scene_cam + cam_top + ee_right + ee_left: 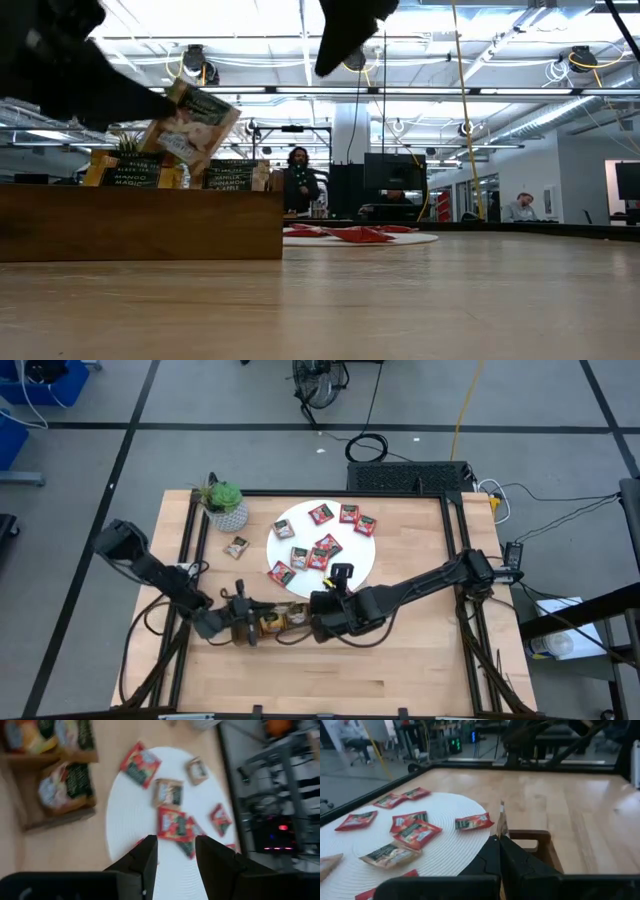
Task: Pick & Place Tea
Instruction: Put the brown tea bag into the right section of the wooden organizer
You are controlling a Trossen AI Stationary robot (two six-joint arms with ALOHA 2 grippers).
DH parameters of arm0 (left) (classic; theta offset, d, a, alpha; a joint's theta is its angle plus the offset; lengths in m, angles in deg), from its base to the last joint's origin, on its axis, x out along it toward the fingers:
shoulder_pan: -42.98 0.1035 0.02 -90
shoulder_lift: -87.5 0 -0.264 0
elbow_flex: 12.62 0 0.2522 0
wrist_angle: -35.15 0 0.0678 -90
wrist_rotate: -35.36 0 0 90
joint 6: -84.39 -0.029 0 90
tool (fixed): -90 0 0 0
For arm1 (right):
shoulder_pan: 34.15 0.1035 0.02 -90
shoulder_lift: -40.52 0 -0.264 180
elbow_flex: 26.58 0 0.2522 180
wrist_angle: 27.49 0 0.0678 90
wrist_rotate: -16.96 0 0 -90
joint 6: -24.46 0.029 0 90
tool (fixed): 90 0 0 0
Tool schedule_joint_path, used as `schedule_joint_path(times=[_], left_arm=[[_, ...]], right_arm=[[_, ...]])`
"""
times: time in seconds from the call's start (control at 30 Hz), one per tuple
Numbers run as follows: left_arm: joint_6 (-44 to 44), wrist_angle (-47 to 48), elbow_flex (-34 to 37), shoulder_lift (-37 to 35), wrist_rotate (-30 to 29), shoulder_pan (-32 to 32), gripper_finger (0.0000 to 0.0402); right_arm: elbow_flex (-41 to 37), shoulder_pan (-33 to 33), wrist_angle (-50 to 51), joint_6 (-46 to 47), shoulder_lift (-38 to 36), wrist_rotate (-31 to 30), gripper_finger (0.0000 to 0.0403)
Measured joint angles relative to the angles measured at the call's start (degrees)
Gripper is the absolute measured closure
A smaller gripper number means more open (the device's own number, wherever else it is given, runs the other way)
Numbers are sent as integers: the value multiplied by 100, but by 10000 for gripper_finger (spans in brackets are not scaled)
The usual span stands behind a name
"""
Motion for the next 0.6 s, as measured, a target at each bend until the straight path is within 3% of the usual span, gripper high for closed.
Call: schedule_joint_path(times=[0.2, 0.43, 0.6], left_arm=[[-985, -1751, 4, 997, 407, -77, 401], [-1391, -2293, -507, 2067, 362, 32, 401], [-1589, -2705, -606, 2377, 372, 208, 401]], right_arm=[[0, 79, 54, 254, -75, -717, 284], [-295, 73, -139, 410, -123, -866, 284], [-700, 68, -588, 410, -299, -862, 284]])
